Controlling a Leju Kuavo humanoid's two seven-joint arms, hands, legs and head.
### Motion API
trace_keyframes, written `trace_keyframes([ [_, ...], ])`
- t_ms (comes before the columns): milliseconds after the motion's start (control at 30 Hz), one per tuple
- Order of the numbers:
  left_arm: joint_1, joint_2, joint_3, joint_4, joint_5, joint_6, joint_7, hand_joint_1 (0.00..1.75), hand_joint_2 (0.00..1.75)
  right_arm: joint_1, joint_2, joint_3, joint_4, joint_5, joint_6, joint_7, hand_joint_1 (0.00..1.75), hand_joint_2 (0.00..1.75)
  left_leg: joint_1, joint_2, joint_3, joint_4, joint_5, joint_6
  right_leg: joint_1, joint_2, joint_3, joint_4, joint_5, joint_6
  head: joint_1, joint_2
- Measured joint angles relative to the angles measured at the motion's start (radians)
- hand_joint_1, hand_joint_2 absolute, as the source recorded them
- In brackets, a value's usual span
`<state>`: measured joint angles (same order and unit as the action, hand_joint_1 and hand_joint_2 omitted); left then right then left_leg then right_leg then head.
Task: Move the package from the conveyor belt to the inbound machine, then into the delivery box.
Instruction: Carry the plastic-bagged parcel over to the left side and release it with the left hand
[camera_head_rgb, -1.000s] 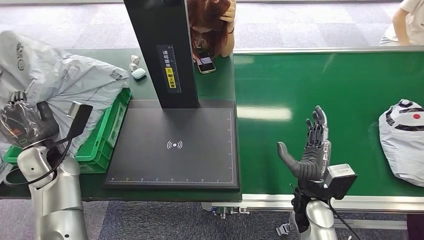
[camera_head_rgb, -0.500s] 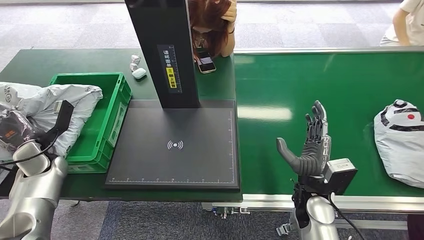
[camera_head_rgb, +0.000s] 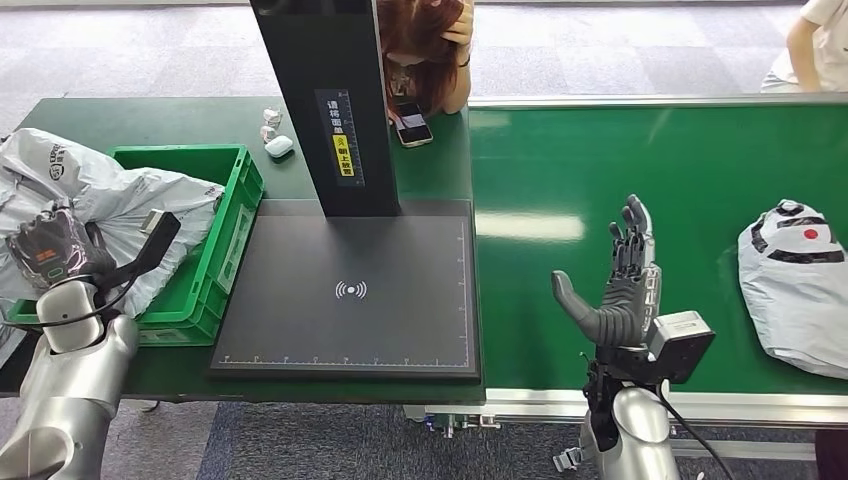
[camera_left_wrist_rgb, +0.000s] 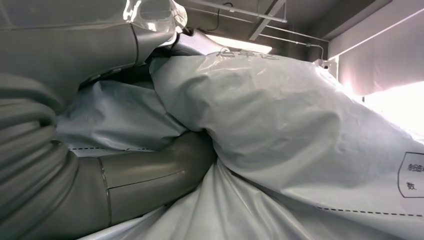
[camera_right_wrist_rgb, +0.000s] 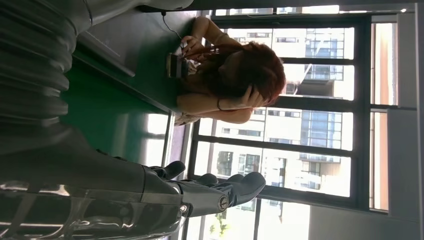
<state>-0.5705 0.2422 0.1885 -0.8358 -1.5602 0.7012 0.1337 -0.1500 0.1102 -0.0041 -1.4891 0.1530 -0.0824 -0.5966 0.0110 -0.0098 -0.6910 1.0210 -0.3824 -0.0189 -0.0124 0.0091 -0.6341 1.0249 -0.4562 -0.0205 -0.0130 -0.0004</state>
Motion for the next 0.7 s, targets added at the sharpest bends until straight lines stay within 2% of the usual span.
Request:
trace_keyframes([
  [267,0.005,0.0,-0.006,-0.01,0.0,0.0,-0.002,1.75,1.75,0.0,0.0,0.0,0.0,0.0,0.0,0.0,0.0,1.75,0.0,0.0,0.0,0.0,0.0,0.0,0.0,0.0,0.0,0.0,0.0,0.0,0.0,0.0],
  [400,0.013,-0.004,-0.007,-0.029,0.002,0.0,-0.039,1.75,1.75,-0.001,0.0,0.003,0.003,0.0,0.0,0.0,0.0,1.75,0.0,0.0,0.0,0.0,0.0,0.0,0.0,0.0,0.0,0.0,0.0,0.0,0.0,0.0],
  [433,0.018,-0.006,-0.009,-0.04,0.001,0.0,-0.053,1.55,1.75,-0.001,0.0,0.005,0.004,0.0,0.001,0.0,0.0,1.75,0.0,0.0,0.0,0.0,0.0,0.0,0.0,0.0,0.0,0.0,0.0,0.0,0.0,0.0],
  [533,0.05,-0.009,-0.025,-0.11,0.0,0.0,-0.111,0.27,1.75,-0.003,0.0,0.009,0.011,-0.004,0.002,-0.001,0.0,1.75,0.0,0.0,0.0,0.0,0.0,0.0,0.0,0.0,0.0,0.0,0.0,0.0,0.0,0.0],
  [567,0.065,-0.011,-0.033,-0.146,0.0,0.001,-0.133,0.02,1.75,-0.004,0.0,0.011,0.014,-0.006,0.003,-0.002,0.0,1.75,0.0,0.0,0.0,0.0,0.0,0.0,0.0,0.0,0.0,0.0,0.0,0.0,0.0,0.0],
  [700,0.124,-0.025,-0.048,-0.297,0.01,0.001,-0.213,0.0,1.75,-0.007,0.0,0.018,0.026,-0.014,0.001,-0.009,0.0,1.75,0.0,0.0,0.0,0.0,0.0,0.0,0.0,0.0,0.0,0.0,0.0,0.0,0.0,0.0],
])
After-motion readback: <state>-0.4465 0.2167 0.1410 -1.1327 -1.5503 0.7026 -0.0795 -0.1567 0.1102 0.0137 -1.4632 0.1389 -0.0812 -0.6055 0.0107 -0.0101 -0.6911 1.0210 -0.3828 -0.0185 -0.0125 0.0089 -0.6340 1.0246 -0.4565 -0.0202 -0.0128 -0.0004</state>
